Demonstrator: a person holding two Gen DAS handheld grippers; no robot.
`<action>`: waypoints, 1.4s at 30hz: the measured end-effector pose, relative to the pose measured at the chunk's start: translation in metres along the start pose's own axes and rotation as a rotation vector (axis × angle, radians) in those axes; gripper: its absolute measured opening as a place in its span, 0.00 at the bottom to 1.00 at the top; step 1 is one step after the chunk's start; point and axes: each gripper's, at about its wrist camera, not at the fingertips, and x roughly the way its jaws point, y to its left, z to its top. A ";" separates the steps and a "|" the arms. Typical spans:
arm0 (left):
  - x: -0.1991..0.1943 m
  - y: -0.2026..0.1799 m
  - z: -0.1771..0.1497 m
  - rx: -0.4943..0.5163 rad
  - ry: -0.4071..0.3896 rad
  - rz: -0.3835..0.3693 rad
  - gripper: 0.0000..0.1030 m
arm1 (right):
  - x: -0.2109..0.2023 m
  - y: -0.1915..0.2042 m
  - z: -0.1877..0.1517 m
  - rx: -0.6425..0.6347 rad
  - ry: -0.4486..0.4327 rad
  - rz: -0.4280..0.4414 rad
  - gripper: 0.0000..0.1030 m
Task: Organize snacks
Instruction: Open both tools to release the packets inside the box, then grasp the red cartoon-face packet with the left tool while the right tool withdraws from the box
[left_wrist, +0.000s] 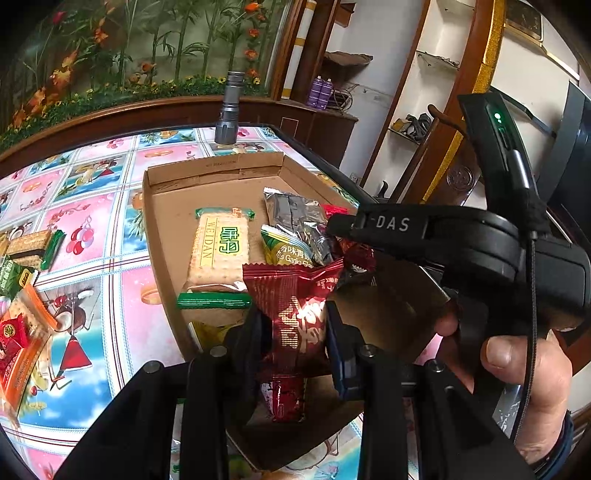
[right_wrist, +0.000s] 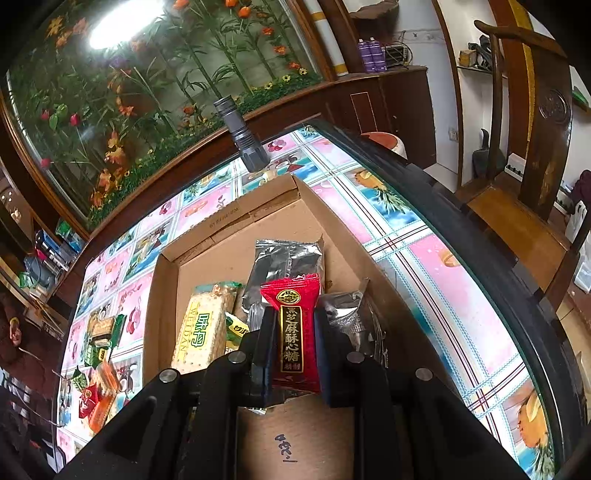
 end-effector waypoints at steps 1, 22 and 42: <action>-0.001 -0.001 0.000 0.006 -0.003 -0.001 0.29 | 0.000 0.001 0.000 -0.004 -0.001 -0.002 0.20; -0.019 -0.010 -0.001 0.009 -0.020 0.000 0.63 | -0.012 -0.002 0.004 0.017 -0.066 0.000 0.38; -0.091 0.045 -0.013 0.112 -0.149 0.343 0.65 | -0.025 0.021 0.000 -0.089 -0.160 0.042 0.46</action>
